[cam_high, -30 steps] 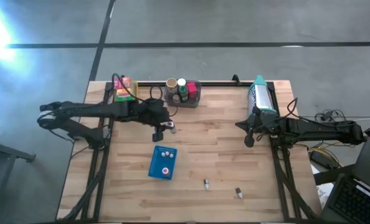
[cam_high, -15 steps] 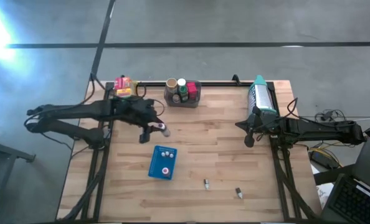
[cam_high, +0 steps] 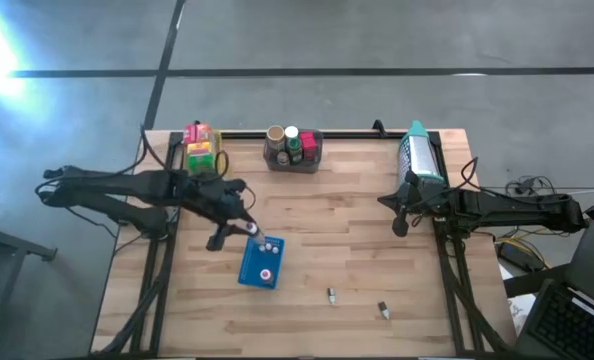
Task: Pick & Place Kitchen Items
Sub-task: Put the large purple food coloring bottle into the blue bin
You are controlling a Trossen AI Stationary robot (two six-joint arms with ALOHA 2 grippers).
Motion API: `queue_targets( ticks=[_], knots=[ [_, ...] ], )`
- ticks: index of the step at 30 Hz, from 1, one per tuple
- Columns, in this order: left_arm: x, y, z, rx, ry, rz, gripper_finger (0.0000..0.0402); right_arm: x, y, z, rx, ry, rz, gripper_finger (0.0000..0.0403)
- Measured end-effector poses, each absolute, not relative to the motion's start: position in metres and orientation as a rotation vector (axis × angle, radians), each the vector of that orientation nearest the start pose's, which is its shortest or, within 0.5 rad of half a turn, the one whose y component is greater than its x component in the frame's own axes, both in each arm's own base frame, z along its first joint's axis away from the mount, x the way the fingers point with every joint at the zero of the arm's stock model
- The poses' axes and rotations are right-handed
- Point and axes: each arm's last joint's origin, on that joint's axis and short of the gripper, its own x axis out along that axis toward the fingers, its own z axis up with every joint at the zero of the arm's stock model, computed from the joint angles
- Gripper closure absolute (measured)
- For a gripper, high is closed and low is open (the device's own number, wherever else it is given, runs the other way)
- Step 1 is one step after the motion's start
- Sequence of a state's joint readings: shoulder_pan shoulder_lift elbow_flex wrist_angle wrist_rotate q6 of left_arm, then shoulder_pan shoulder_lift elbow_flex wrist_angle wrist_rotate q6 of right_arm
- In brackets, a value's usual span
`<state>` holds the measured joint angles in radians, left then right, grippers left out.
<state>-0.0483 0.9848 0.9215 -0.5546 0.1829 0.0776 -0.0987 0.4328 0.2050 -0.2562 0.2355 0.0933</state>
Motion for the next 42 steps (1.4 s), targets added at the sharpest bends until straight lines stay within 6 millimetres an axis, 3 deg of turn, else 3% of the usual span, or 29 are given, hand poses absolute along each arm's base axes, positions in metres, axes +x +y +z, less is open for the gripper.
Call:
queue_targets(
  ticks=[11,22,42],
  knots=[
    [0.195,-0.044,0.304,0.084,0.640,-0.321,0.0266,0.116,-0.018,0.173,0.057,0.469,-0.350,0.0394],
    [0.193,-0.057,0.293,0.053,0.670,-0.315,0.0266,0.116,-0.018,0.173,0.057,0.469,-0.350,0.0394],
    [0.212,-0.079,0.266,0.094,0.796,-0.342,0.0266,0.116,-0.018,0.173,0.058,0.469,-0.350,0.0394]
  ],
)
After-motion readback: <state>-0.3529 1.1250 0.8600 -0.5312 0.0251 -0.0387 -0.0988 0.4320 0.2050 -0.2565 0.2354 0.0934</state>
